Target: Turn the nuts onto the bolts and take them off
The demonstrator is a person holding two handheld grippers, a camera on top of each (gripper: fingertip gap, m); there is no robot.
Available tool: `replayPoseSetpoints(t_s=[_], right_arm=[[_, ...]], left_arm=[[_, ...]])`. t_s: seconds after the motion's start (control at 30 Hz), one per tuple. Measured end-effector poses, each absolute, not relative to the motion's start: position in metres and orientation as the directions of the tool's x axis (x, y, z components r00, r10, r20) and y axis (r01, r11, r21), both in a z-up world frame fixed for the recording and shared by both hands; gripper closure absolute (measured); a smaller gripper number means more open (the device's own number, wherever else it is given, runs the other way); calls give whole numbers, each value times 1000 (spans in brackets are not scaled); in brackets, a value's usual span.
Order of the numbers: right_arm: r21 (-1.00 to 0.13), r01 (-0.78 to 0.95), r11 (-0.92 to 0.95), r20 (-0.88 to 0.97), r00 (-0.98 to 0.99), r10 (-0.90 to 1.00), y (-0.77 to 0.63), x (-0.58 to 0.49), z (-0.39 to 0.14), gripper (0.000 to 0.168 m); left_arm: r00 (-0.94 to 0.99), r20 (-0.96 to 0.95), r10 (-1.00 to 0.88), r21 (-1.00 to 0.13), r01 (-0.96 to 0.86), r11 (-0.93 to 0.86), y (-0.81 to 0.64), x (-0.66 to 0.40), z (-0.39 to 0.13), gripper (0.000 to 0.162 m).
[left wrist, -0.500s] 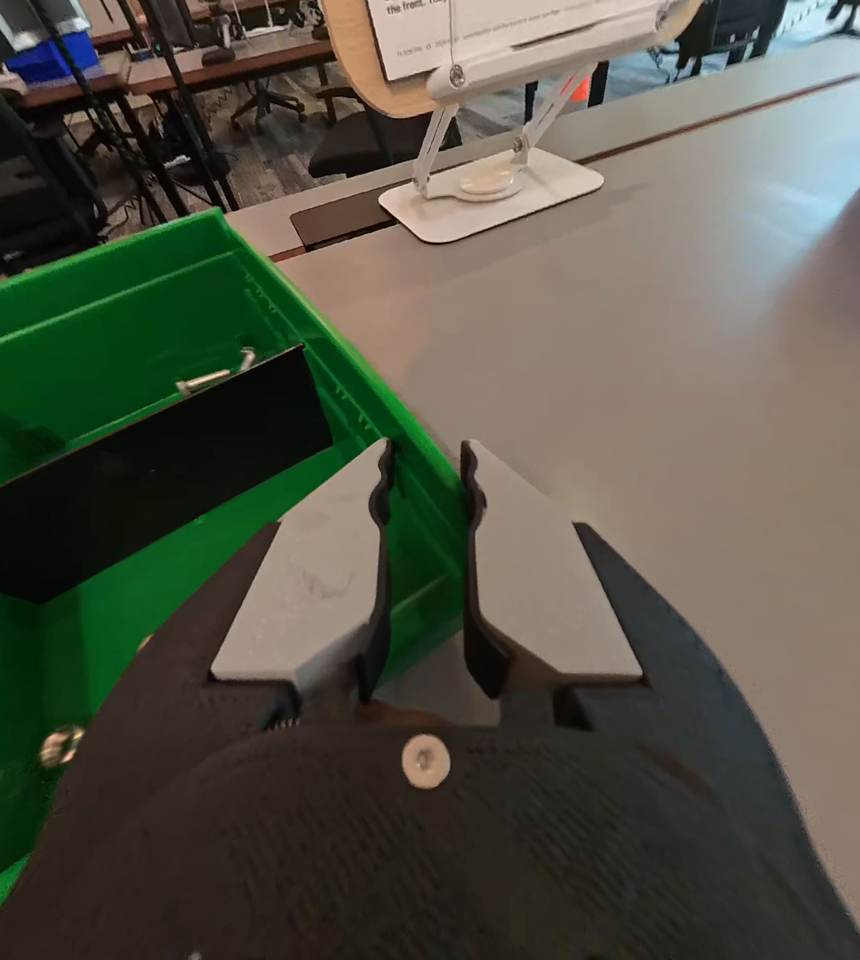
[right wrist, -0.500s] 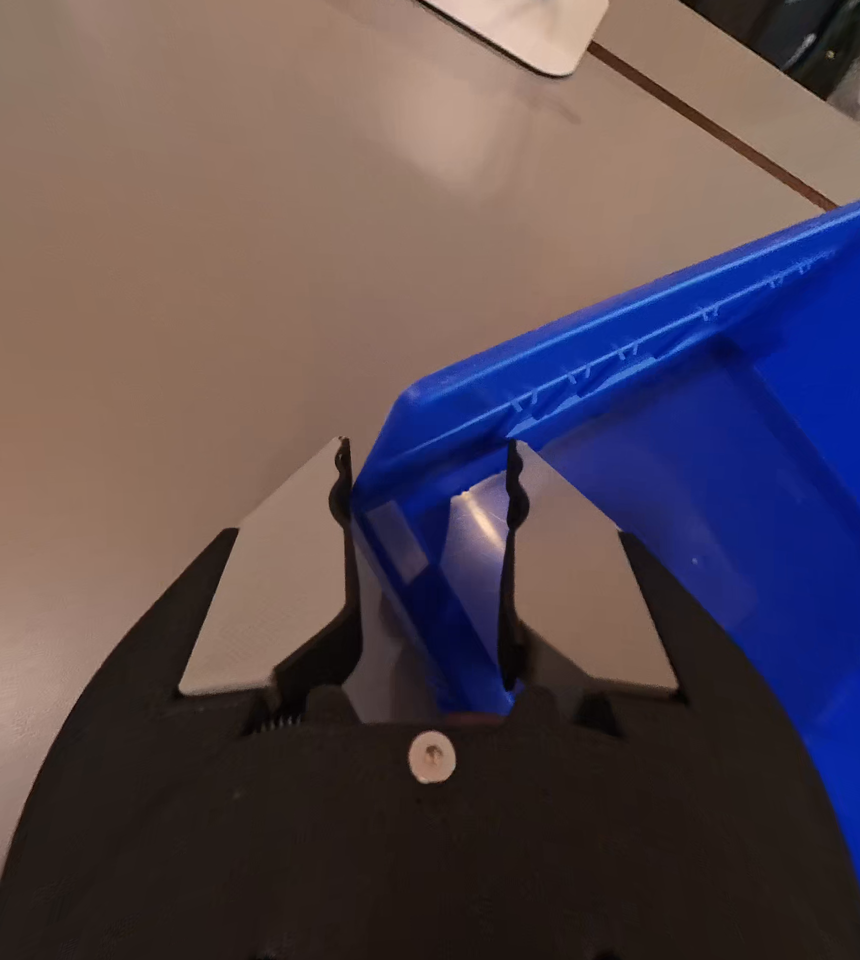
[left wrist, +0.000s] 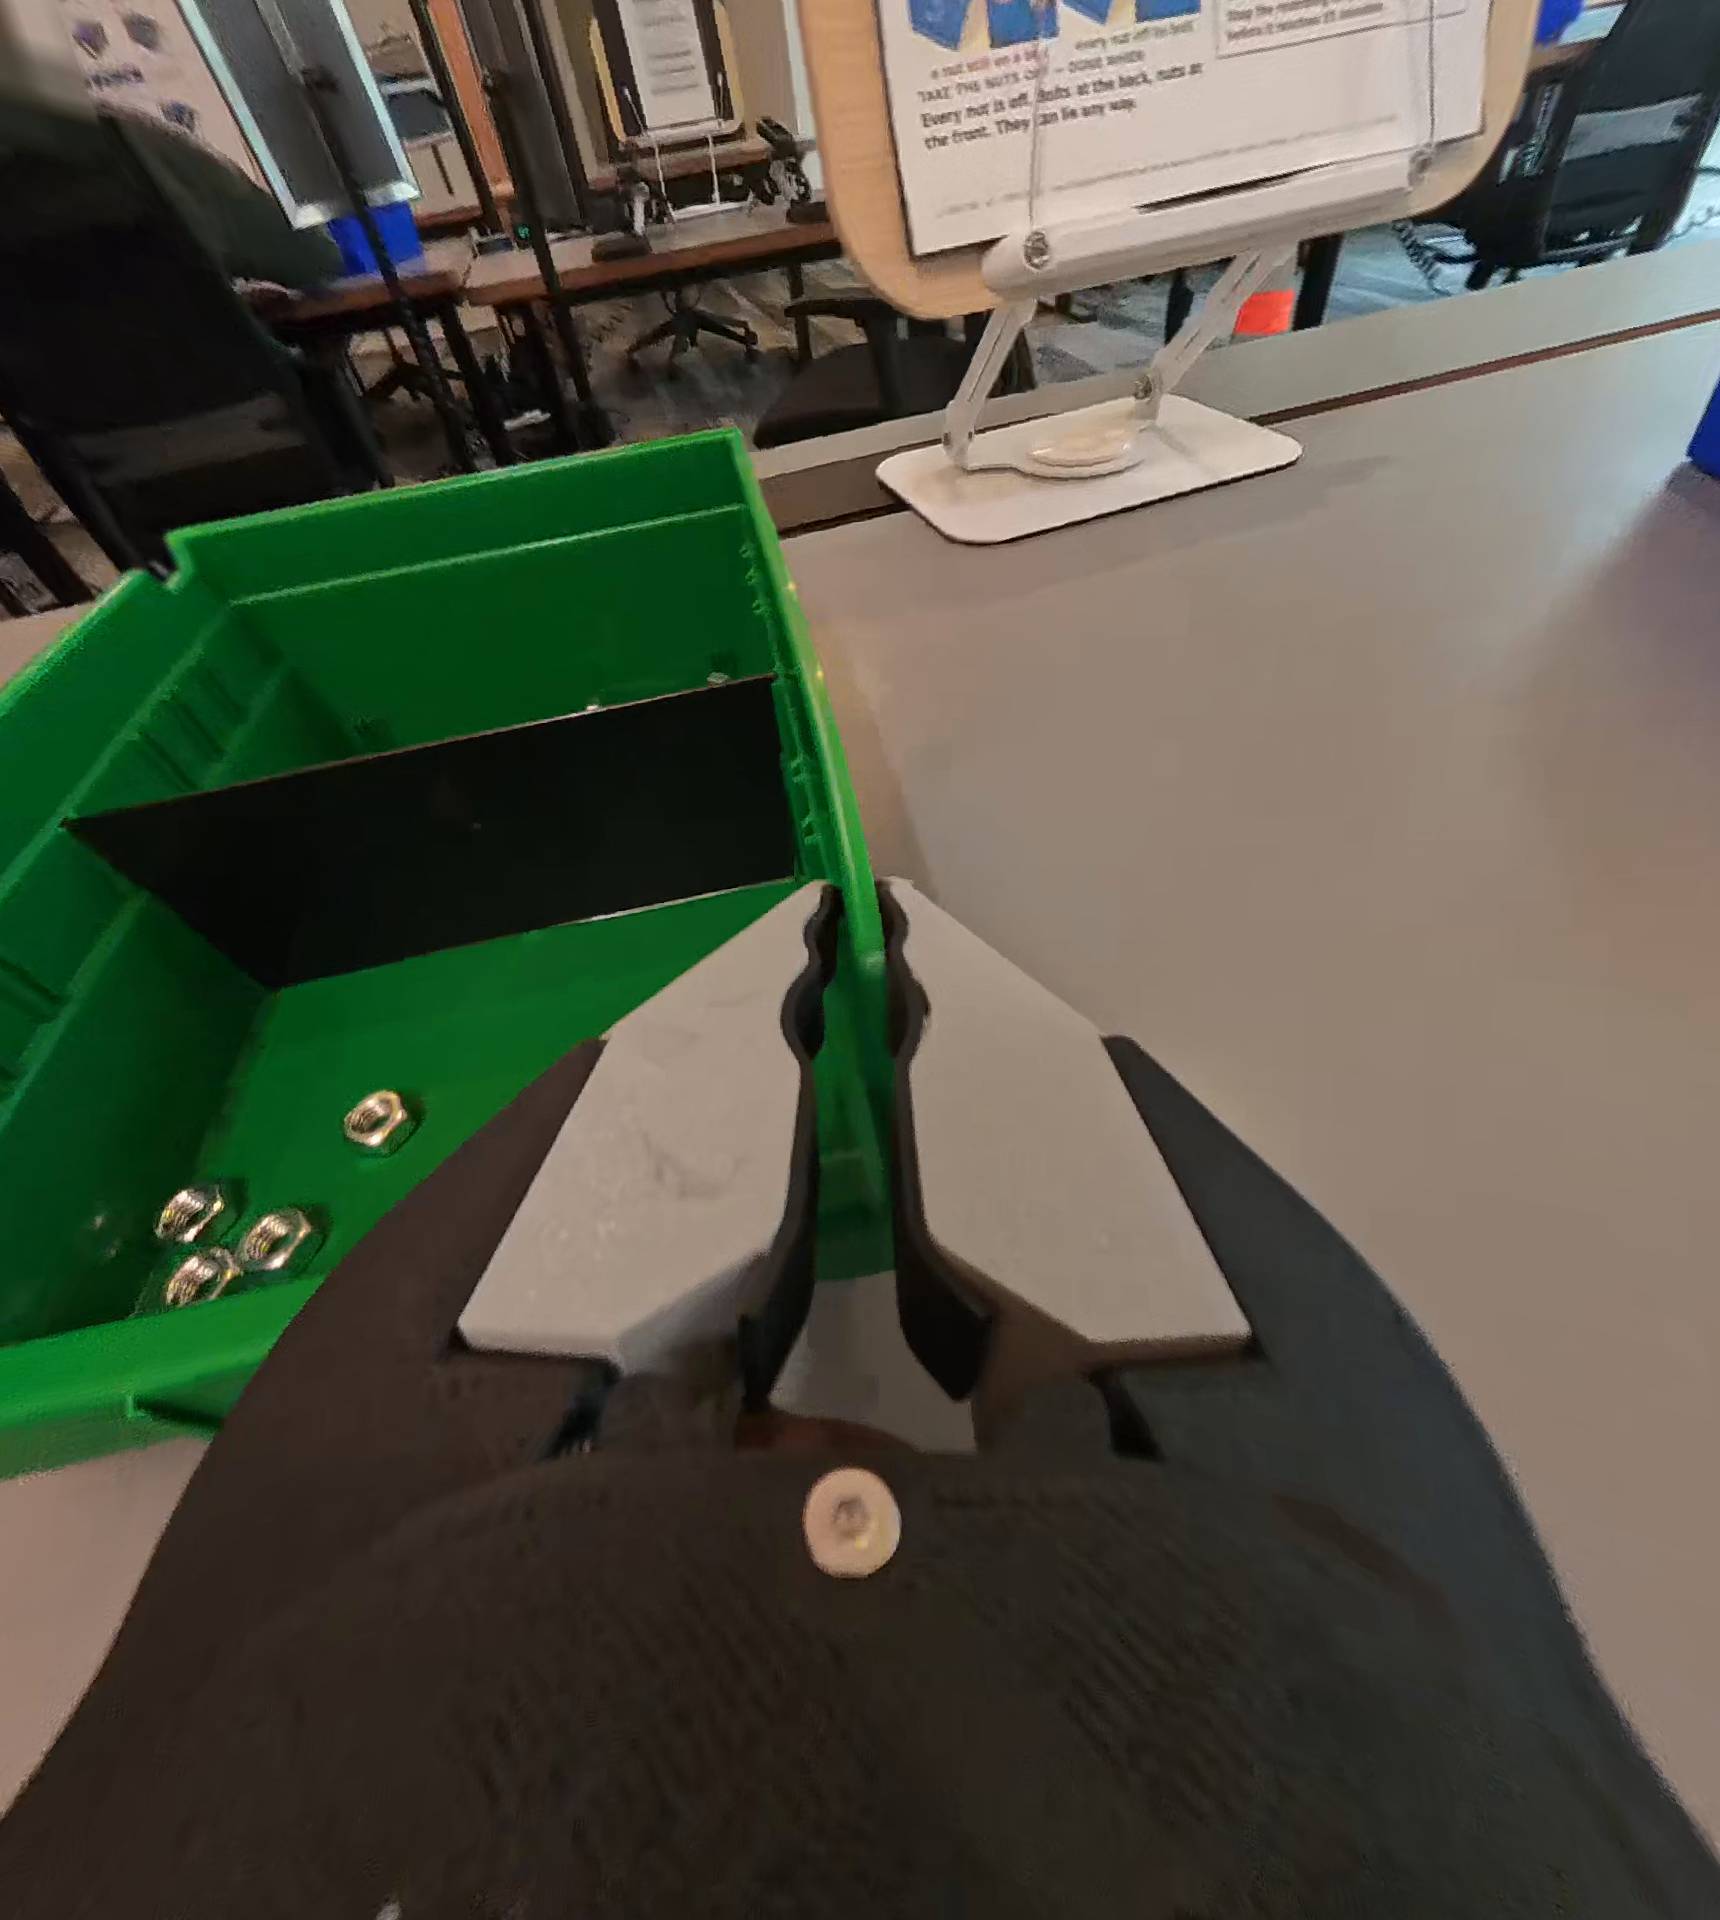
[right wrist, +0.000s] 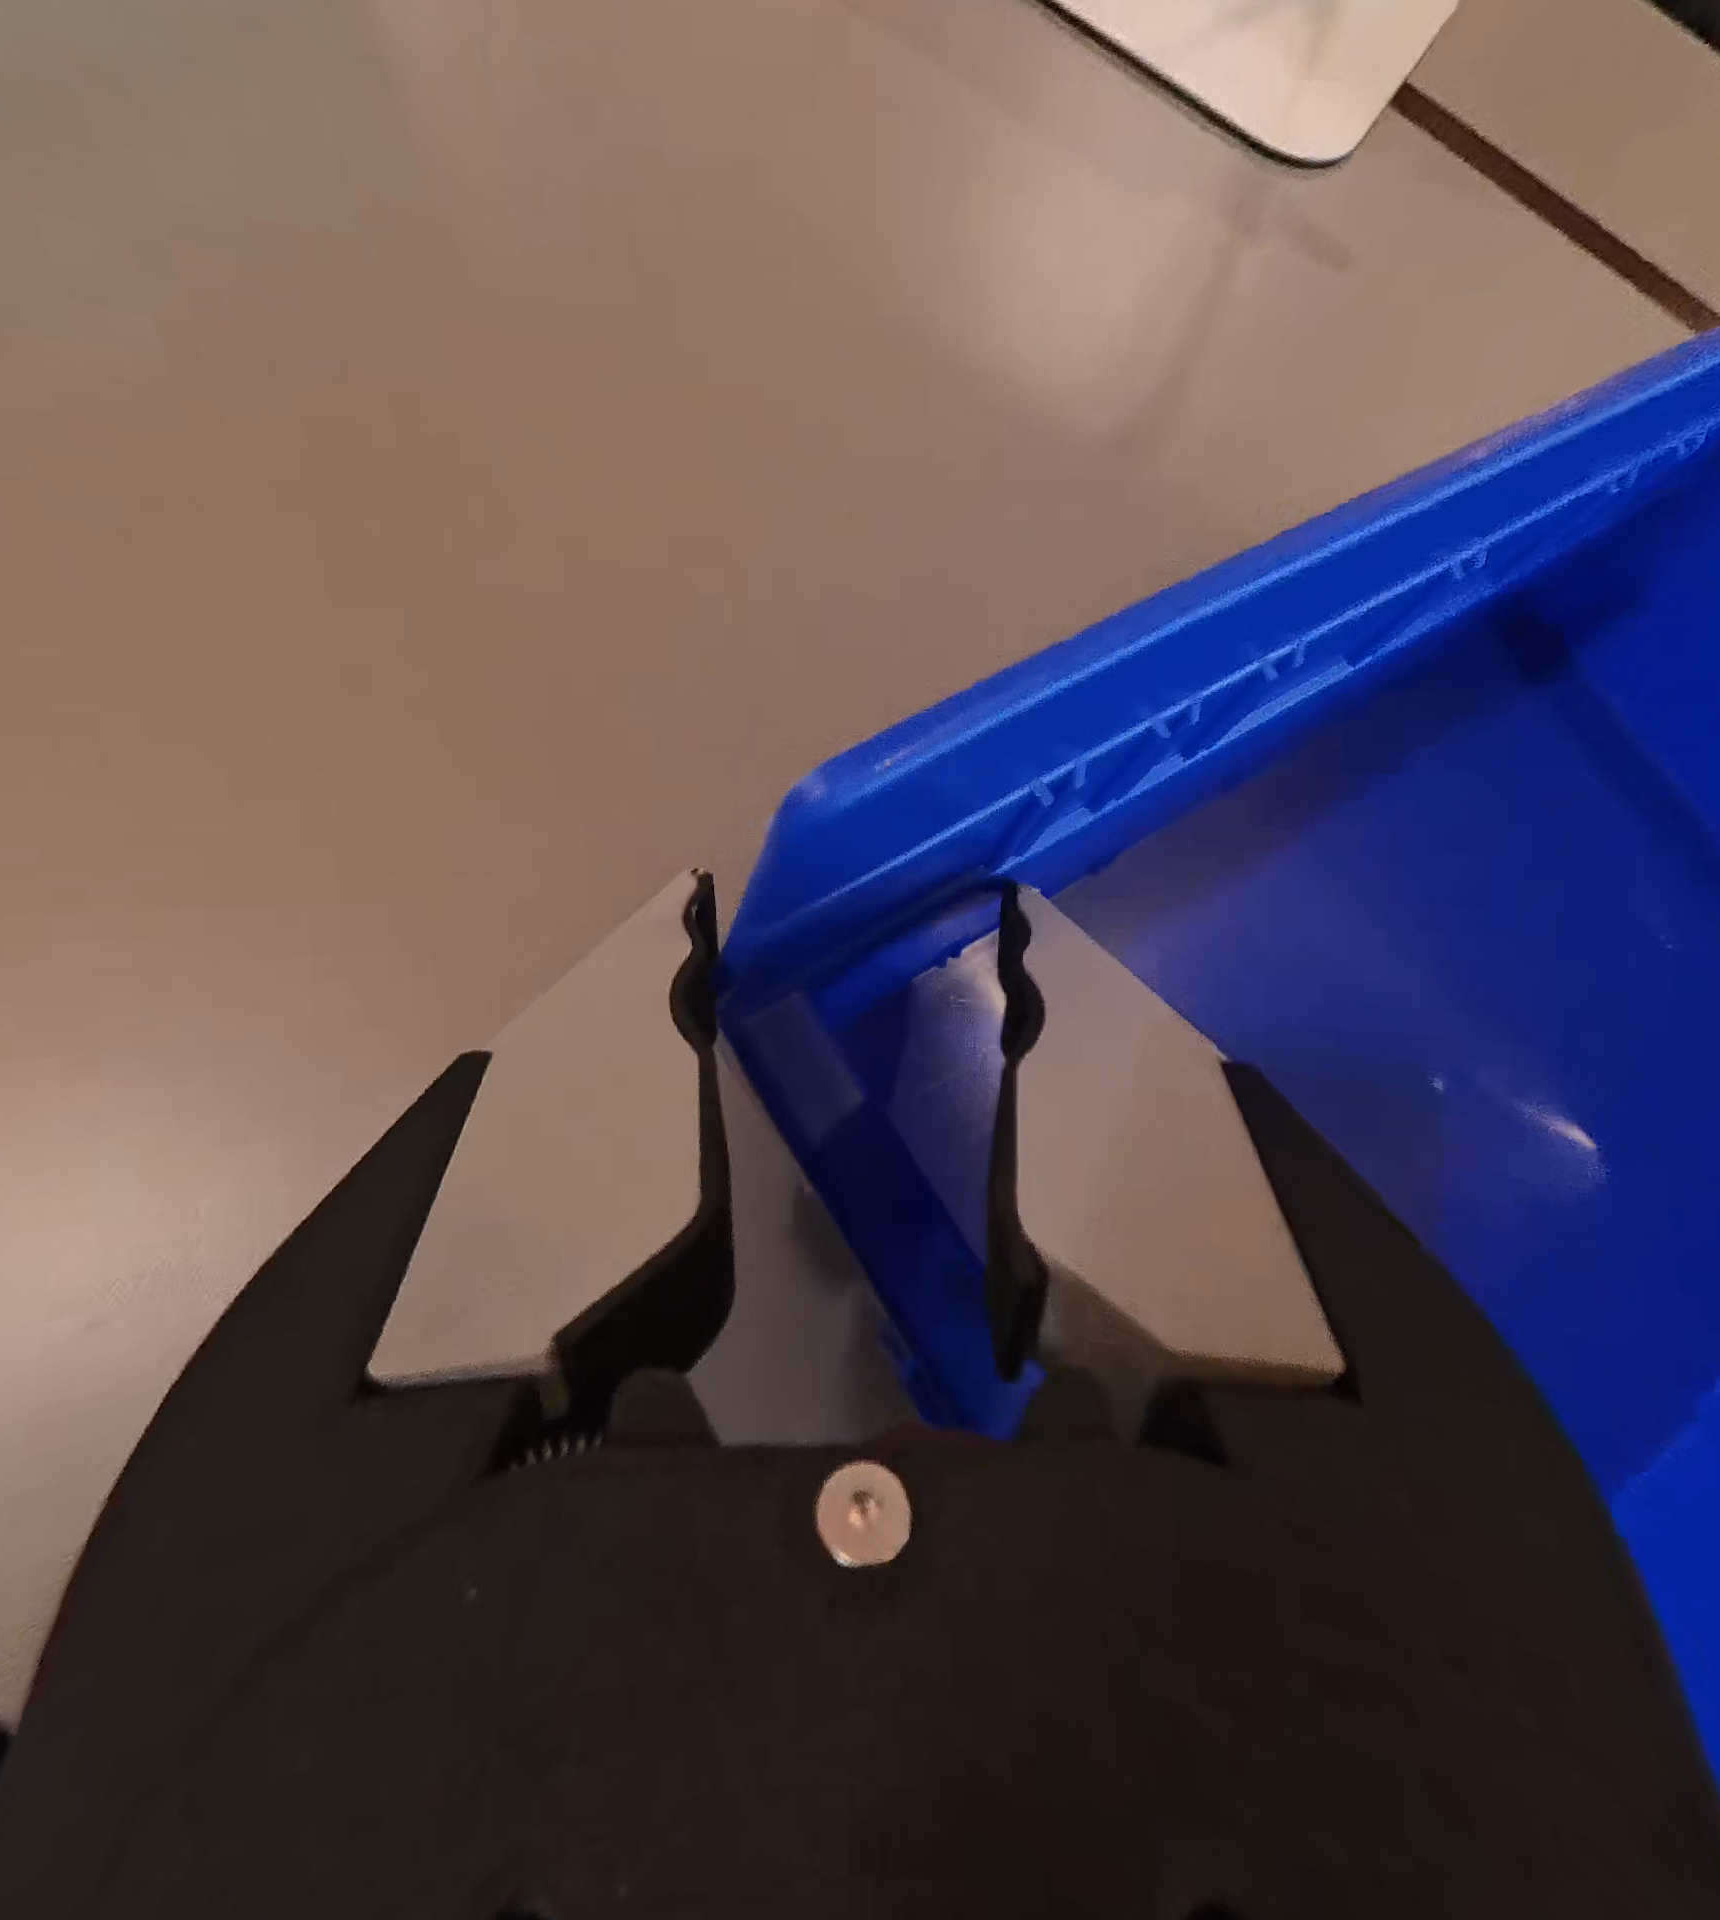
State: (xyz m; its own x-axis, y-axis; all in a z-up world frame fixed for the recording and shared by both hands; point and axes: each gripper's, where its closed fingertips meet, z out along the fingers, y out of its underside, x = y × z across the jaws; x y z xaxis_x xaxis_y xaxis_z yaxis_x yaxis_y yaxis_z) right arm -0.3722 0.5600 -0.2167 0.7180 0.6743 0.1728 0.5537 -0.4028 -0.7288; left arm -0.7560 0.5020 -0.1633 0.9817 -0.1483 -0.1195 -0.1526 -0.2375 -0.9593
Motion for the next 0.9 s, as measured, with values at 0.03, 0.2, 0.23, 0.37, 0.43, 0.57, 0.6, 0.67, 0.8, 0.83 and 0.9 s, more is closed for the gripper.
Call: replayPoseSetpoints(t_s=[0.03,0.2,0.23,0.37,0.43,0.57,0.6,0.67,0.8,0.83,0.9], right_arm=[[-727,560,-396,188,717,671,562,-374,-217,116],[-715,609,-343,208,654,727,553,-373,-219,115],[-713,619,-329,209,635,743,550,-371,-219,115],[-735,628,-255,197,558,806,547,-361,-220,114],[-757,616,-218,187,524,831,550,-360,-220,114],[-764,616,-195,162,475,865,559,-358,-220,113],[-763,609,-218,142,487,862,563,-357,-221,112],[-769,586,-255,119,524,844,571,-356,-221,110],[-776,594,-213,214,566,796,576,-353,-216,104],[-781,594,-194,243,575,781,575,-351,-210,104],[-819,557,-135,272,585,764,567,-350,-186,112]], left_arm=[[981,-120,-153,-960,-154,-235,505,-748,-164,156],[956,40,-291,-963,-41,-268,517,-711,-164,142],[950,48,-308,-963,-37,-265,519,-707,-164,140],[946,20,-324,-966,-65,-249,525,-702,-165,138],[945,24,-327,-966,-62,-252,525,-701,-165,137],[943,19,-331,-964,-71,-257,522,-701,-165,138],[942,23,-334,-964,-68,-256,520,-701,-165,138],[936,28,-350,-966,-64,-249,515,-700,-161,139],[920,-18,-391,-972,-108,-208,498,-706,-142,130],[908,-37,-418,-975,-124,-183,491,-706,-132,121],[899,-84,-429,-978,-158,-139,476,-717,-112,116]])
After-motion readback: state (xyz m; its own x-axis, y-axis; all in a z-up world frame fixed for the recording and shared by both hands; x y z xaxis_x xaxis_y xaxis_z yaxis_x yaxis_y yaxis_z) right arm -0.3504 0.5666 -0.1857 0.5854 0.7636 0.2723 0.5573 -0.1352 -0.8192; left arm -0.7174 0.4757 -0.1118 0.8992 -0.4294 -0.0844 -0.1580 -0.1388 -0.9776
